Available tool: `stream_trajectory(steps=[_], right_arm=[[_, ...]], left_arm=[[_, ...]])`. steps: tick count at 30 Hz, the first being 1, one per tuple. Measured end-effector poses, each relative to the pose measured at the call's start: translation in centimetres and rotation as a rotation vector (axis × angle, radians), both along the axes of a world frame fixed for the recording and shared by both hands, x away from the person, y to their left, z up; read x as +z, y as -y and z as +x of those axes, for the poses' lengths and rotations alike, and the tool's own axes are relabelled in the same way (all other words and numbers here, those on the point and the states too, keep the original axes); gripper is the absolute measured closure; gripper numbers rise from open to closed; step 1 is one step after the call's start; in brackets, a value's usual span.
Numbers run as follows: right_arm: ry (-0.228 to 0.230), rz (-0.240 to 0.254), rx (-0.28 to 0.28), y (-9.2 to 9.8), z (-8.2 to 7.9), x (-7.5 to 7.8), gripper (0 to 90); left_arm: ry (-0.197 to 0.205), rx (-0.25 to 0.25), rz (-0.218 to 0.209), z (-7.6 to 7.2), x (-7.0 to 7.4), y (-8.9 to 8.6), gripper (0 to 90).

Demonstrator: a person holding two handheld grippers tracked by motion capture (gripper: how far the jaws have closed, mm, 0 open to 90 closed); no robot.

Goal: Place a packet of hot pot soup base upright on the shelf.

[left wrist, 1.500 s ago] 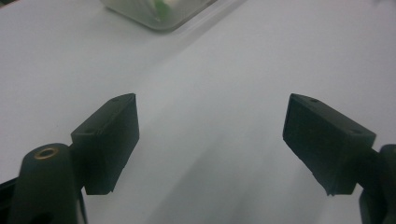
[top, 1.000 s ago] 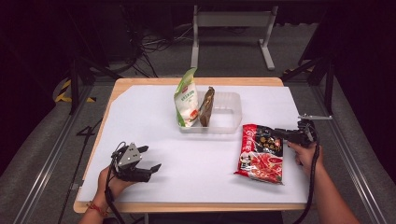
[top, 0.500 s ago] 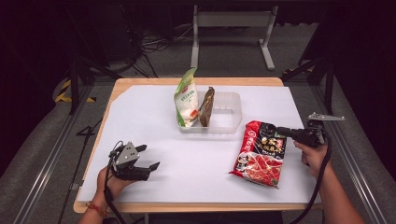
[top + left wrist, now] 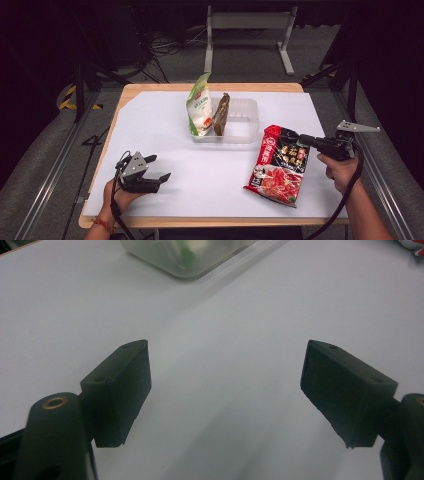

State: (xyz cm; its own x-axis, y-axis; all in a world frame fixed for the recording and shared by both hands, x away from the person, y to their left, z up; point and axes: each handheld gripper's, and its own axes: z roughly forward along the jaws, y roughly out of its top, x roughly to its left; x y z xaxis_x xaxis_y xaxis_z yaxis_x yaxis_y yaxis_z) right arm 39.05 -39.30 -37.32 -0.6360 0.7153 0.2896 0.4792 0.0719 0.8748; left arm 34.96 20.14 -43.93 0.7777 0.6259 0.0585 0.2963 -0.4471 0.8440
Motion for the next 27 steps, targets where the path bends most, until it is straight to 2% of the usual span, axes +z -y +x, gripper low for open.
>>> stream_trajectory(steps=[2,4,10,11,16,18,27], right_arm=[[0.028,0.007,0.008,-0.4,-0.6,0.7,88.6],[0.033,0.009,0.009,-0.6,-0.7,0.8,88.7],[0.088,0.021,0.033,-1.6,-1.7,2.1,88.9],[0.116,0.026,0.046,-2.2,-2.2,2.7,89.0],[0.159,0.03,0.059,-3.5,-3.1,3.8,89.1],[0.175,0.029,0.075,-4.1,-3.4,4.3,89.2],[0.224,0.009,0.087,-5.5,-4.3,5.7,89.3]], left_arm=[[0.002,0.0,-0.004,0.0,0.0,-0.1,21.0],[0.004,0.002,-0.004,0.0,0.1,-0.1,21.0],[0.007,0.008,-0.021,-0.1,0.2,-0.3,21.2],[0.011,0.01,-0.024,-0.1,0.3,-0.4,21.2],[0.012,0.016,-0.035,-0.1,0.3,-0.5,21.2],[0.011,0.016,-0.039,-0.2,0.4,-0.6,21.2],[0.016,0.025,-0.053,-0.2,0.5,-0.8,21.3]])
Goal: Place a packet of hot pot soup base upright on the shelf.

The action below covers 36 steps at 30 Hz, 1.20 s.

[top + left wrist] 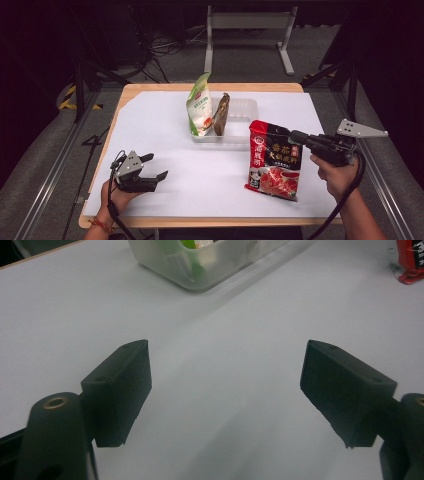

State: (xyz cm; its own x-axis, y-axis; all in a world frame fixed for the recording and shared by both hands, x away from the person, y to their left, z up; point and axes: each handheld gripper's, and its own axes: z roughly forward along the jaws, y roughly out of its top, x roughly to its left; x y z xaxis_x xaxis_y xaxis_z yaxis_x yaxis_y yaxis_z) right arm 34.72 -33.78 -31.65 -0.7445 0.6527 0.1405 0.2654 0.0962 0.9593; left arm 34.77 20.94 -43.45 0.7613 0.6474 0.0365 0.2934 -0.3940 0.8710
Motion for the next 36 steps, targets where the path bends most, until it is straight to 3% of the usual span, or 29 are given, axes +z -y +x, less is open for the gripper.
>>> stream_trajectory(steps=[13,20,36], right_arm=[[0.035,-0.009,0.01,-0.8,-0.3,1.3,89.3],[0.063,-0.026,-0.022,-1.3,0.0,2.2,89.3],[0.095,-0.002,-0.059,-1.8,1.1,4.0,89.3]], left_arm=[[0.006,0.023,-0.052,0.1,0.2,-0.5,19.5],[-0.009,0.027,-0.062,0.3,0.0,-0.5,16.3],[-0.015,0.037,-0.06,0.4,-0.2,-0.6,15.0]])
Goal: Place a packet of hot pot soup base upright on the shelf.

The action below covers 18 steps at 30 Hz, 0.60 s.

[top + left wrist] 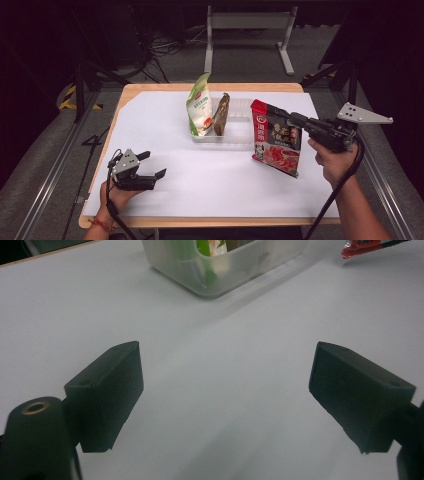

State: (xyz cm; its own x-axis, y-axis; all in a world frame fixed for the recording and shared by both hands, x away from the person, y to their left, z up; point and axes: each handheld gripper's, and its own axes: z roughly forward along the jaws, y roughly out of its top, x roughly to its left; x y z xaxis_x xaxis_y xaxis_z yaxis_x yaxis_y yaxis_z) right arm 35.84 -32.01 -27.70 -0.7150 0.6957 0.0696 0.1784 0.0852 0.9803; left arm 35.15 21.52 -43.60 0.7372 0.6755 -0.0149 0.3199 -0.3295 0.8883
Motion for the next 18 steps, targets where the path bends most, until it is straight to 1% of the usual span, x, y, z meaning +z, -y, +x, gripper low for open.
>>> stream_trajectory(steps=[5,7,11,12,13,15,18], right_arm=[[0.013,0.009,-0.006,-0.4,0.2,0.5,89.3],[0.025,0.024,-0.011,-0.6,0.3,0.9,89.3],[0.03,0.032,-0.021,-0.8,0.5,1.4,89.3],[0.039,0.033,-0.028,-0.9,0.7,1.6,89.3],[0.037,0.044,-0.031,-1.1,1.1,1.8,89.3],[0.039,0.041,-0.034,-1.2,1.2,1.9,89.3],[0.038,0.046,-0.044,-1.6,1.9,2.2,89.3]], left_arm=[[-0.001,-0.004,0.0,0.0,0.0,-0.1,15.0],[0.001,-0.005,0.0,0.0,0.0,-0.1,15.0],[0.001,-0.005,0.004,0.0,0.0,-0.1,15.0],[0.002,-0.007,0.006,0.0,0.0,0.0,15.0],[0.0,-0.006,0.005,0.0,0.0,0.0,15.0],[0.003,-0.009,0.006,0.0,0.0,0.0,15.1],[0.003,-0.007,0.006,-0.1,0.0,0.0,15.1]])
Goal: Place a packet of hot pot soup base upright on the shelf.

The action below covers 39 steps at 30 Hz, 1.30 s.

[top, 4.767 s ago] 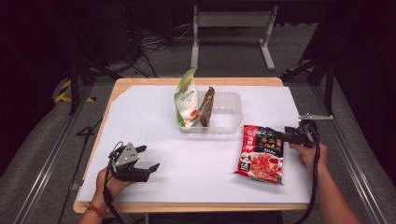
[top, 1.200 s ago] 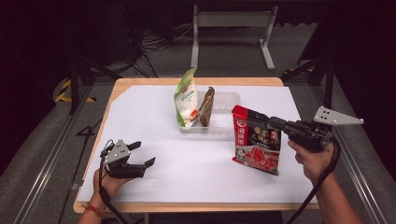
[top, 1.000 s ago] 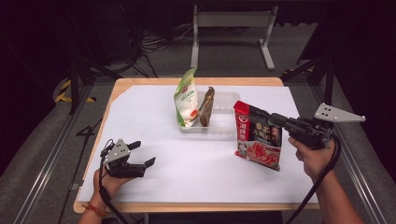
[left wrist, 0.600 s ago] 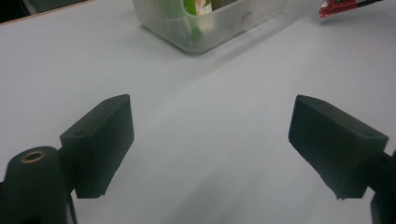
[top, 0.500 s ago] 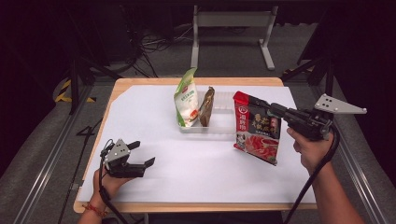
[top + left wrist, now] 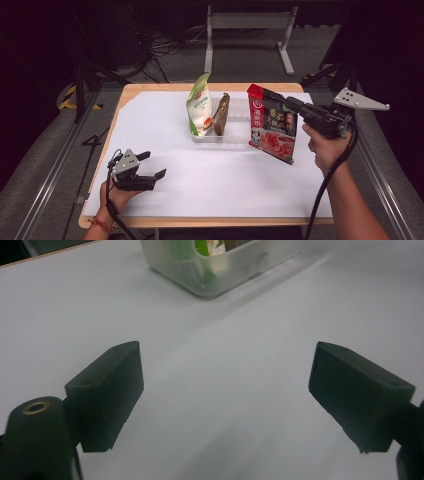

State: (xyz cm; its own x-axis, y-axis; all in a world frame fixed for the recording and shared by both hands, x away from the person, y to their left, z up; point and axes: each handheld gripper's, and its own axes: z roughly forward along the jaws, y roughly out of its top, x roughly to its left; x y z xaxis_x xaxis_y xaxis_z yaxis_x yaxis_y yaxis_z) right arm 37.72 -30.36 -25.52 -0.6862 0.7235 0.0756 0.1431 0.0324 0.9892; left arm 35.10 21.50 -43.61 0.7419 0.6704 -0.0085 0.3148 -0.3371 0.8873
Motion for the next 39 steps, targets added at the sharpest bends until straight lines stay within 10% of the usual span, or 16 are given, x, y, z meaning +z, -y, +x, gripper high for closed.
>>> stream_trajectory(steps=[39], right_arm=[[-0.047,-0.015,-0.074,-7.0,9.4,0.7,89.2]], left_arm=[[0.009,-0.012,0.037,-0.1,-0.1,0.4,16.1]])
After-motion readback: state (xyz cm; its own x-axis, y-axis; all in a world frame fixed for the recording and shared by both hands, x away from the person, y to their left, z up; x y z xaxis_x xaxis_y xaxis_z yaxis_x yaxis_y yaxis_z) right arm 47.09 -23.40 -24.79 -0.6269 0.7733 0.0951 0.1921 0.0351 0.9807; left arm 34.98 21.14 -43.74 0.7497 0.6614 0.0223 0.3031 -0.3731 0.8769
